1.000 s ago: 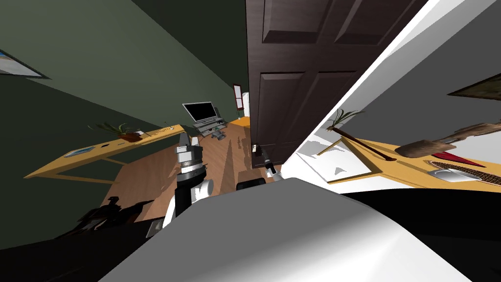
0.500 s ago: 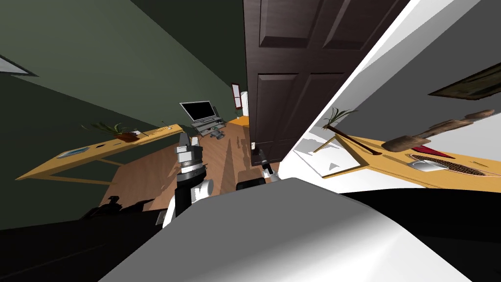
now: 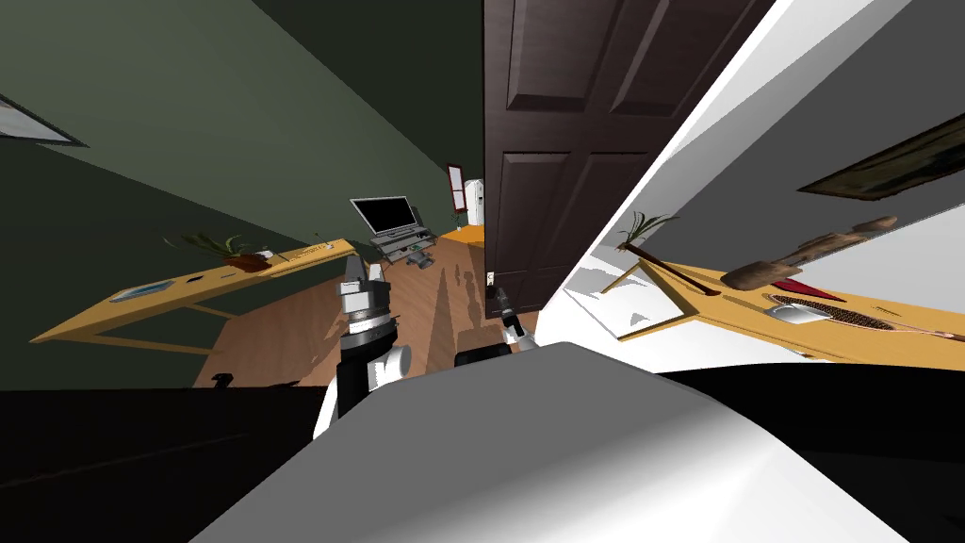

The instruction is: Push the door open

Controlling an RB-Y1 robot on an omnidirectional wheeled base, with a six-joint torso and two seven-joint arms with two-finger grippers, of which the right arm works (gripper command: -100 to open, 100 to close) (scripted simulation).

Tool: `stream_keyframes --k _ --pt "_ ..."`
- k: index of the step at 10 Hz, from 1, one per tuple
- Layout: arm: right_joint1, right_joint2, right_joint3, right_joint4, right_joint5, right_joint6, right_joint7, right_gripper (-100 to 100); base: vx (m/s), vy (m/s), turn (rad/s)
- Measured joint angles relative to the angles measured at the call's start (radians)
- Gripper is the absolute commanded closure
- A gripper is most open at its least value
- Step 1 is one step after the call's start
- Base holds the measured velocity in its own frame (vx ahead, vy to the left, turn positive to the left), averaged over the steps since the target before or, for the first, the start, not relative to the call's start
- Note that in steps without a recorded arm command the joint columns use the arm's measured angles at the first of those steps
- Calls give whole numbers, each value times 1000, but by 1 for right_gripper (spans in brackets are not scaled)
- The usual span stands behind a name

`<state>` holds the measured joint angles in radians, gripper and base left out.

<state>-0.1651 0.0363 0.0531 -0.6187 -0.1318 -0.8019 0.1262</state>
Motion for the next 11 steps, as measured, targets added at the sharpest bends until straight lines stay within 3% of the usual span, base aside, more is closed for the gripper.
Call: stream_keyframes --k 3,6,8,10,11 --pt "5 -33 -1 -12 -1 7 -1 -100 184 -82 18" --pt "-16 -56 -11 28 -6 -15 0 -100 243 33 30" --pt "-13 -49 -14 19 -7 -9 1 -100 174 116 25" --pt "-11 -23 -20 14 -10 -5 2 -100 107 69 -13" --pt "-11 -21 -22 16 -11 -6 2 100 -13 -4 22"
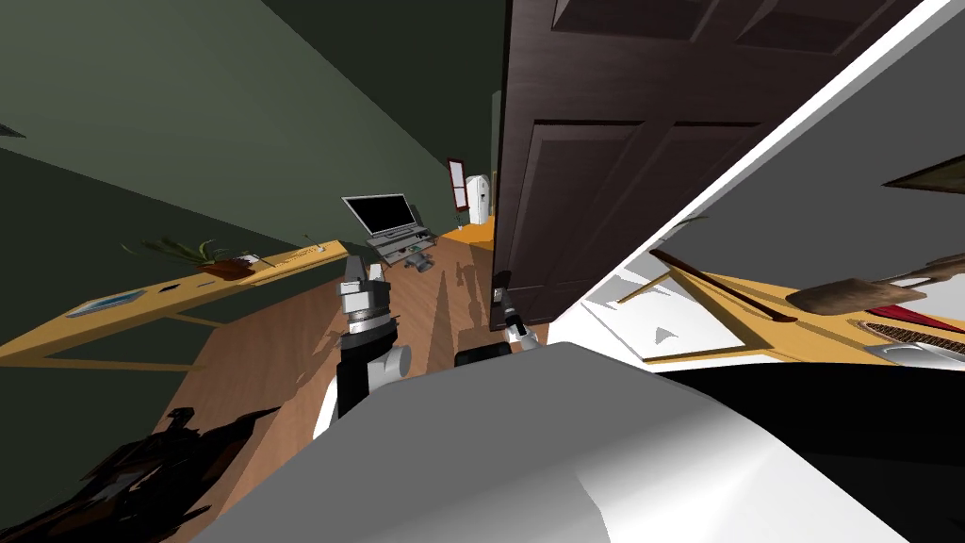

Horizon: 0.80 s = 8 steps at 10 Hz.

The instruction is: Push the door open

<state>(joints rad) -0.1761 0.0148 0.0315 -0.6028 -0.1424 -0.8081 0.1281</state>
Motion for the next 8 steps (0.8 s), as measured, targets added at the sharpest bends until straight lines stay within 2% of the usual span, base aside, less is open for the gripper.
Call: stream_keyframes --k 5,6,7,8 --pt "1 1 3 -1 2 4 0 100 -10 -7 5" --pt "1 1 3 0 1 4 0 100 107 60 -63" --pt "48 -13 1 -78 1 38 4 100 133 76 -70" --pt "14 -17 -9 -24 -6 15 6 -100 -47 -20 -107"
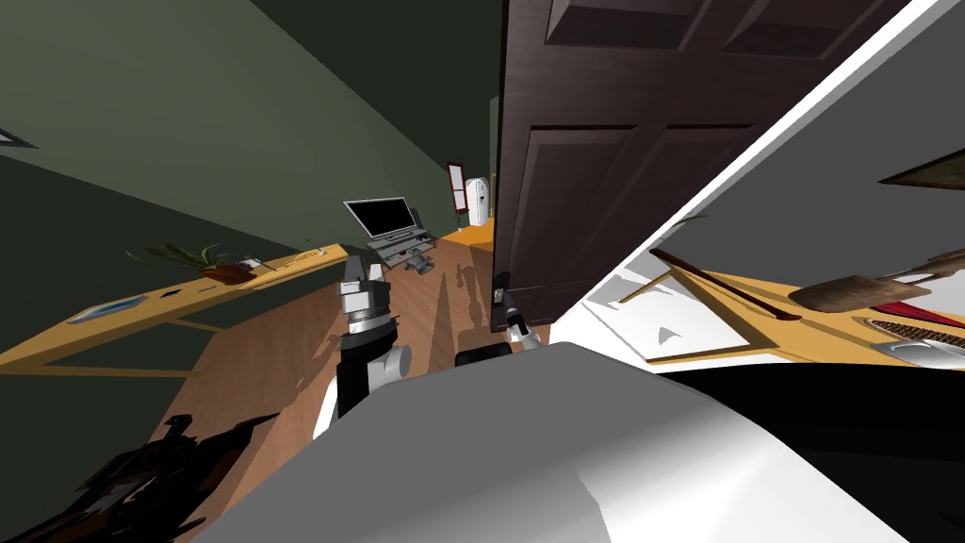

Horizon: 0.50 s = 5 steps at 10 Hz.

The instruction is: Push the door open

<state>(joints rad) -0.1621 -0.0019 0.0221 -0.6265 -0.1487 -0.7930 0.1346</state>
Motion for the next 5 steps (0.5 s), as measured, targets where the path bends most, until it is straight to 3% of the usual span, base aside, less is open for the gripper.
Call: stream_keyframes --k 1,3,5 --pt "1 -13 9 -1 -8 -9 4 -100 -137 -110 -76" --pt "15 -23 28 -21 -17 1 13 -100 -175 -86 -67" --pt "11 -4 50 -9 -34 -7 26 -100 -208 -17 -63"
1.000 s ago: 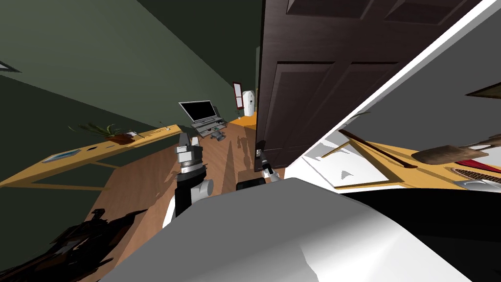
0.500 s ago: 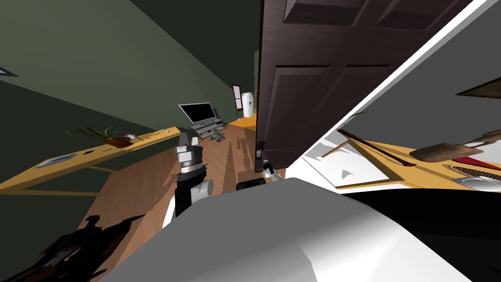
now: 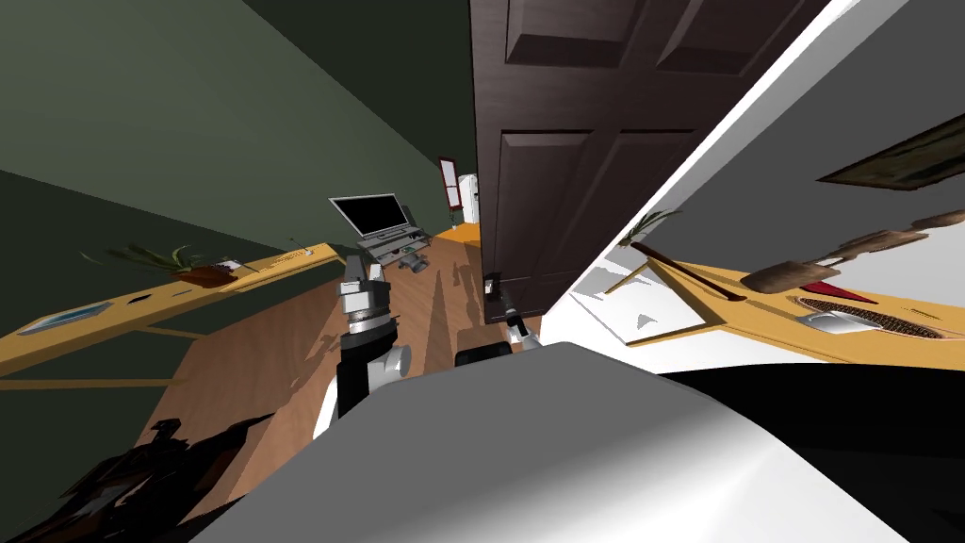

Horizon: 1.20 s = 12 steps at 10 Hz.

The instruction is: Push the door open

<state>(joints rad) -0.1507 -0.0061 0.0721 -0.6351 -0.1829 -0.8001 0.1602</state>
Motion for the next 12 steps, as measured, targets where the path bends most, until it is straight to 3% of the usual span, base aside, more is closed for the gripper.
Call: stream_keyframes --k 2,4,6,9,11,12 --pt "20 13 12 -32 -5 9 7 -100 -117 67 -20" --pt "20 40 22 -33 -13 10 11 -100 -134 138 -27" --pt "34 51 28 -54 -13 19 16 -100 5 -7 -7" --pt "34 21 27 -54 -14 17 13 -100 168 -100 15" --pt "31 -5 23 -40 -15 8 13 -100 258 -20 32" --pt "40 -15 23 -57 -15 12 13 -100 203 43 28"
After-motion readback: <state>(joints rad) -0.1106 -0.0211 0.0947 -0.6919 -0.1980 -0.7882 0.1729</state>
